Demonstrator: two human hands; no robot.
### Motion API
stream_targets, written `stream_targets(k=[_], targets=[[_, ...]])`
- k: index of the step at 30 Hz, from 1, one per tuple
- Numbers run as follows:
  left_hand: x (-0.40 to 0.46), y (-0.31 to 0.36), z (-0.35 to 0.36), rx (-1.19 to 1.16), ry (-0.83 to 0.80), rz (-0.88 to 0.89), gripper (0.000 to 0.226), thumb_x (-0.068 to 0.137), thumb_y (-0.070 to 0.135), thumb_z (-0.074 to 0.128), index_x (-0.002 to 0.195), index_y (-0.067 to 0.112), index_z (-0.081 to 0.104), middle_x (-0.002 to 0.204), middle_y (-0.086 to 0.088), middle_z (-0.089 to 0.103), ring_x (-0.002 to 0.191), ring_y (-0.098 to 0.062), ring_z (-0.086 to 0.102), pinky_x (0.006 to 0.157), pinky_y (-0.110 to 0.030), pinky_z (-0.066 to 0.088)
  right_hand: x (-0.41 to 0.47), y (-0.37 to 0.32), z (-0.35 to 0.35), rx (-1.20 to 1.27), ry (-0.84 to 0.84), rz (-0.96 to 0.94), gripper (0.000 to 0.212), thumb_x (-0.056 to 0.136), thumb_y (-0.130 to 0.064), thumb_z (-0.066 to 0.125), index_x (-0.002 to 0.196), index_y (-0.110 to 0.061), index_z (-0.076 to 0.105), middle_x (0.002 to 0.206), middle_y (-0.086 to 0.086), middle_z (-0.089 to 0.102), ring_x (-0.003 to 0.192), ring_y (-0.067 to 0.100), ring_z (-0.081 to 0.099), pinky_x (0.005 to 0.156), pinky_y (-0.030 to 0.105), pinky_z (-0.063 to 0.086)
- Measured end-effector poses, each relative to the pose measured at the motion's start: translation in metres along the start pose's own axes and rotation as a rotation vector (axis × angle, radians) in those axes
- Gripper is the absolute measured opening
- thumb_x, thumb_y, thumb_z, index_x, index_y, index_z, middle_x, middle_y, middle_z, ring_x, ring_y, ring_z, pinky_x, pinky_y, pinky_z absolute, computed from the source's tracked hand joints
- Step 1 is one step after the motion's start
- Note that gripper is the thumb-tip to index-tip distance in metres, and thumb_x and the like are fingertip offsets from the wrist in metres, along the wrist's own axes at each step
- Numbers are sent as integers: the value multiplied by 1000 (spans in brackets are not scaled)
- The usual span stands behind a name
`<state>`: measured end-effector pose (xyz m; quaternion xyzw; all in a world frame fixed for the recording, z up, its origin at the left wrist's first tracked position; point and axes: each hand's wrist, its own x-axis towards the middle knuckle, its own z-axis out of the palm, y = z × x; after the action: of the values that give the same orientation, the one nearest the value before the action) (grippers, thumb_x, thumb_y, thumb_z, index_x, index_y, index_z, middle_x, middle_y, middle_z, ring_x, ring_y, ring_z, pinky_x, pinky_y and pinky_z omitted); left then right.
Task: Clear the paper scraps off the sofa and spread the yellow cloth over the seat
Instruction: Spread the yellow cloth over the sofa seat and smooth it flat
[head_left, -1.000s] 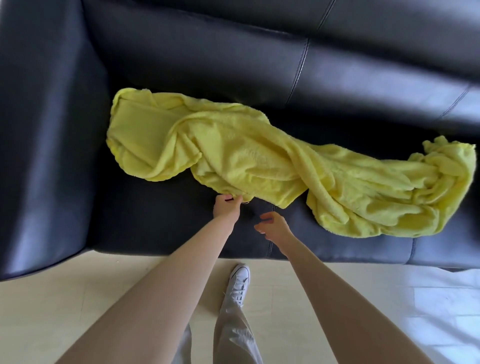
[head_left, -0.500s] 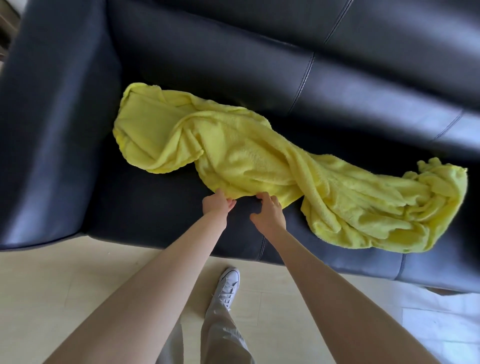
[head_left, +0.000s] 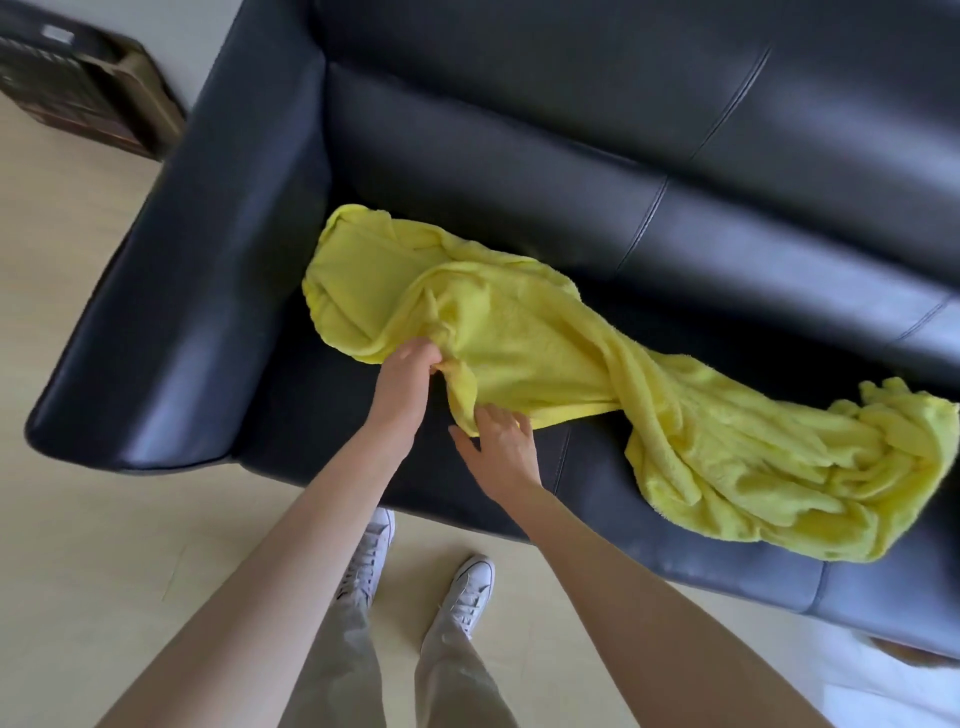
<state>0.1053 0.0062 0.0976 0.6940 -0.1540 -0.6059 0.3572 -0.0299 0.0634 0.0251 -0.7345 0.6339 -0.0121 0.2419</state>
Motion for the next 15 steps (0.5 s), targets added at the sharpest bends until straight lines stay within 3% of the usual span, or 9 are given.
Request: stream_targets(k=[2, 4, 6, 9, 11, 13, 15], targets=[[-2, 8, 5, 128, -80, 148, 13, 77, 31, 60, 85, 23, 65, 118, -1, 57, 115, -15, 51, 88, -25, 38, 3, -16, -5, 131, -120, 40, 34, 99, -34, 44, 77, -9, 45, 73, 9, 51, 68, 31, 46, 69, 36, 39], [-7, 11, 8, 147, -172, 230, 14, 78, 30, 64, 91, 24, 65, 144, 6, 40, 135, -12, 34, 101, -27, 29, 8, -28, -12, 225, -248, 102, 41, 101, -36, 39, 69, -11, 35, 70, 7, 46, 66, 30, 42, 63, 33, 32], [-13, 14, 10, 167, -288, 293, 10, 91, 18, 56, 99, 23, 62, 141, 15, 43, 136, -2, 29, 105, -21, 23, 10, -36, -15, 294, -312, 131, 42, 100, -39, 40, 66, -14, 34, 69, 5, 47, 68, 30, 45, 62, 33, 32], [-20, 25, 6, 163, -376, 429, 13, 95, 13, 53, 101, 19, 63, 111, 2, 67, 102, 0, 61, 85, -12, 44, 9, -33, -15, 404, -358, 196, 33, 94, -43, 52, 82, -13, 47, 79, 5, 54, 71, 25, 50, 61, 32, 35], [-17, 34, -3, 121, -218, 512, 8, 94, 19, 57, 100, 18, 61, 100, 0, 67, 89, -3, 63, 77, -13, 48, 8, -19, -15, 449, -352, 257, 36, 89, -42, 60, 111, -14, 52, 90, 4, 58, 79, 23, 55, 63, 31, 39], [-6, 44, -17, 2, 139, 554, 9, 93, 24, 59, 99, 18, 60, 95, 3, 62, 85, -5, 59, 79, -20, 49, 8, 4, -18, 446, -309, 318, 59, 85, -44, 64, 134, -18, 45, 108, 5, 61, 97, 27, 60, 72, 33, 47], [7, 54, -35, -163, 484, 607, 13, 91, 21, 59, 97, 10, 61, 86, 5, 58, 78, -2, 56, 79, -25, 50, 7, 32, -23, 371, -282, 387, 69, 84, -45, 65, 143, -22, 37, 123, 5, 60, 110, 29, 57, 83, 37, 50]])
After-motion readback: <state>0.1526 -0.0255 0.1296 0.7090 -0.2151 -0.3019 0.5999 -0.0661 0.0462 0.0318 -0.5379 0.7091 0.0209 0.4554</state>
